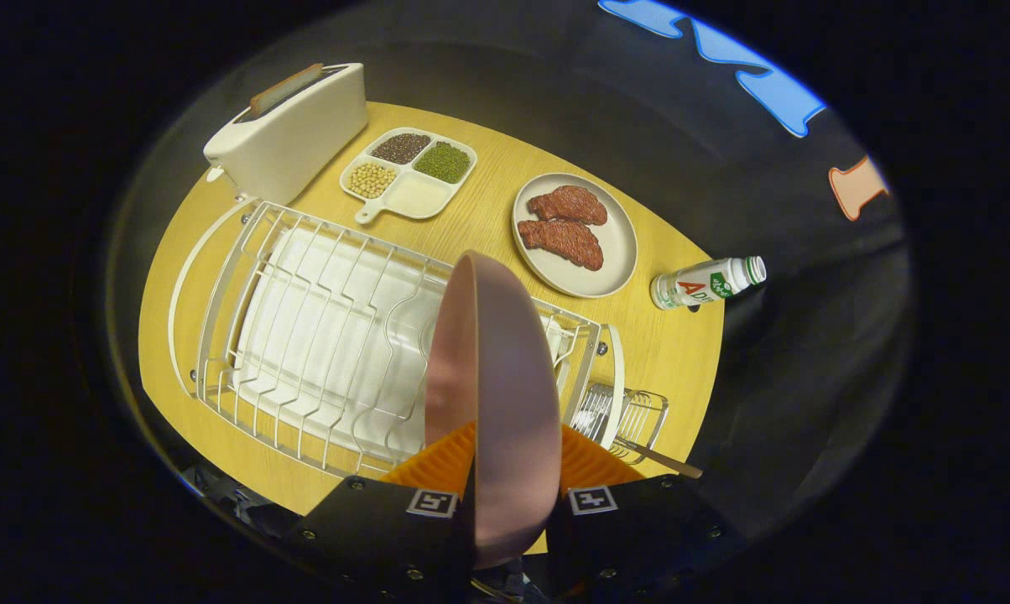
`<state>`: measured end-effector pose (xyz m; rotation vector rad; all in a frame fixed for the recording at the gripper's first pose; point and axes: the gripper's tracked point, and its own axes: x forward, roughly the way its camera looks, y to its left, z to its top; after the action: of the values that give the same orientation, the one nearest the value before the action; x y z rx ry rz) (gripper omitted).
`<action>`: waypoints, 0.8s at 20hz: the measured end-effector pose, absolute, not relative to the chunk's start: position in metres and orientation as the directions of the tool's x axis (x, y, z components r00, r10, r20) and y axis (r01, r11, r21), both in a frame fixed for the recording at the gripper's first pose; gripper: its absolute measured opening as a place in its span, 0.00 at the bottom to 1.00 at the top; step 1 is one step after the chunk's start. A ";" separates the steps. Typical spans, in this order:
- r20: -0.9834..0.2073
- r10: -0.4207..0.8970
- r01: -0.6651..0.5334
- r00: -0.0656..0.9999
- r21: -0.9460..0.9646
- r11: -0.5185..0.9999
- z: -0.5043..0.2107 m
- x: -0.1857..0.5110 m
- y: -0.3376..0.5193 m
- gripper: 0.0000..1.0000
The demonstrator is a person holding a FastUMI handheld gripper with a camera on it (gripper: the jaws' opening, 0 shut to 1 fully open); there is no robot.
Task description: Take the plate from the dish rack, then take the spoon from the basket and place it into the plate.
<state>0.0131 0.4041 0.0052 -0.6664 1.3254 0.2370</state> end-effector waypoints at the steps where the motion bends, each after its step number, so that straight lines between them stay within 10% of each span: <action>1: -0.950 -0.196 -0.520 0.244 -0.298 0.800 0.004 0.012 0.407 0.29; 16: -0.923 0.368 -0.318 0.114 0.317 0.894 0.050 -0.088 0.364 0.29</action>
<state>-0.0877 0.3639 0.0498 0.0430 1.3673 0.5032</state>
